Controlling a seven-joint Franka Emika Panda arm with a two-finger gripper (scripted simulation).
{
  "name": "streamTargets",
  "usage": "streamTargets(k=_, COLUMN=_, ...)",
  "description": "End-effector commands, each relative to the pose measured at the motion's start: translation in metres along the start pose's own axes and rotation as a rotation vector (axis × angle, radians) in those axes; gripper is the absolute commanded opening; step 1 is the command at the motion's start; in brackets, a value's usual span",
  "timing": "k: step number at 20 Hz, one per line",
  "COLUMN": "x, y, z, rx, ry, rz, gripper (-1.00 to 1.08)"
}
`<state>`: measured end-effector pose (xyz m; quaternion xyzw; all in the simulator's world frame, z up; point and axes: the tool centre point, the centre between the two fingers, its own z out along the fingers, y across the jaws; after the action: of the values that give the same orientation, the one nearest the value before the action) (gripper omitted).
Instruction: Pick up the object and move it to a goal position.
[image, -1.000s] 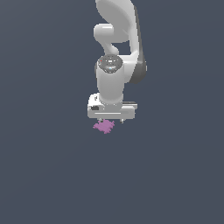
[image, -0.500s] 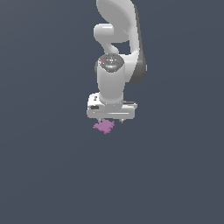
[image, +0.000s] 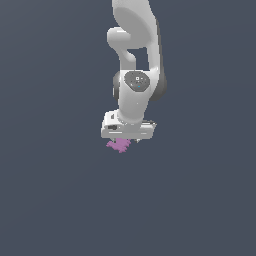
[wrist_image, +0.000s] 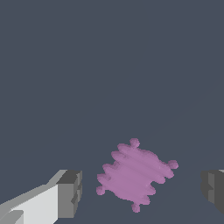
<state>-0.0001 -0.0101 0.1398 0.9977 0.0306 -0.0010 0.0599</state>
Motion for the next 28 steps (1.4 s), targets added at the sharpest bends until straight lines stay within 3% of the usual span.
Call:
streamTargets(k=1, x=-0.001, y=0.000, z=0.009, rx=-0.042, ry=-0.001, rz=-0.036, gripper=1.08)
streamTargets(k=10, x=-0.004, y=-0.001, z=0.045, rx=-0.212, ry=0.004, rz=-0.205, gripper=1.08)
streamTargets(k=15, x=-0.006, y=-0.003, z=0.060, rx=-0.283, ry=0.008, rz=-0.290, gripper=1.08)
streamTargets(k=21, x=-0.007, y=-0.005, z=0.071, rx=-0.335, ry=0.012, rz=-0.359, gripper=1.08)
streamTargets(k=28, x=-0.008, y=-0.006, z=0.075, rx=-0.356, ry=0.014, rz=-0.387, gripper=1.08)
